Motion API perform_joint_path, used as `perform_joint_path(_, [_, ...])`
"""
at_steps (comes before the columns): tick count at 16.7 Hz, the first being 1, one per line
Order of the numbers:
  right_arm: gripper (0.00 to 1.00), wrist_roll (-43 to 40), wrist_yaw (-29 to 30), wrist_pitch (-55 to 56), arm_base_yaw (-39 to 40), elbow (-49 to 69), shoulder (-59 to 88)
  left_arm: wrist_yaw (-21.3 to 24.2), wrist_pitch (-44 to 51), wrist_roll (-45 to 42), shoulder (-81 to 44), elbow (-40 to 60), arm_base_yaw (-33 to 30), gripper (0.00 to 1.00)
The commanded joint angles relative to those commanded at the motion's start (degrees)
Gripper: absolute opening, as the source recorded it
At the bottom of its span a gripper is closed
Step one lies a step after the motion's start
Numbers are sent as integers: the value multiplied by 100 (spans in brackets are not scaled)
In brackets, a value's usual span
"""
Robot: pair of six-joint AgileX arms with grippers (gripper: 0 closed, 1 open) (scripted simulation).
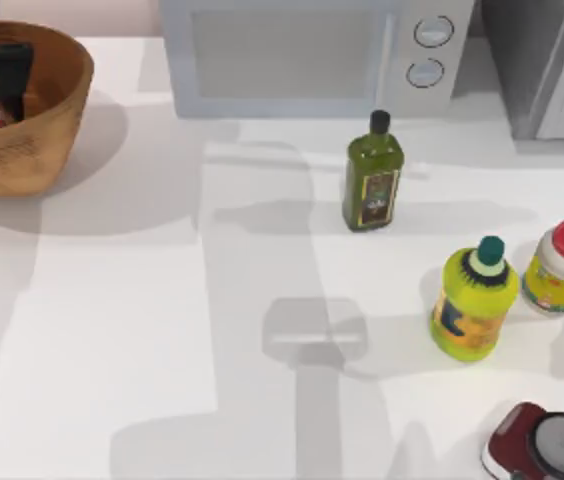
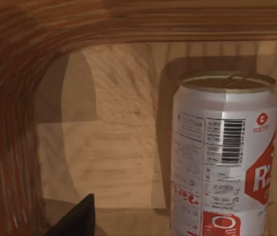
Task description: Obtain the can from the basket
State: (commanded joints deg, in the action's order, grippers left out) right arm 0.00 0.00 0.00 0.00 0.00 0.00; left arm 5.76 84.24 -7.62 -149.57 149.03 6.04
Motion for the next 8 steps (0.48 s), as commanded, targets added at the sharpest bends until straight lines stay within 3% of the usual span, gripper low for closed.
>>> perform_joint_path(8, [100, 0, 0, 0, 0, 0, 0, -2, -242, 26, 12, -252, -24, 100])
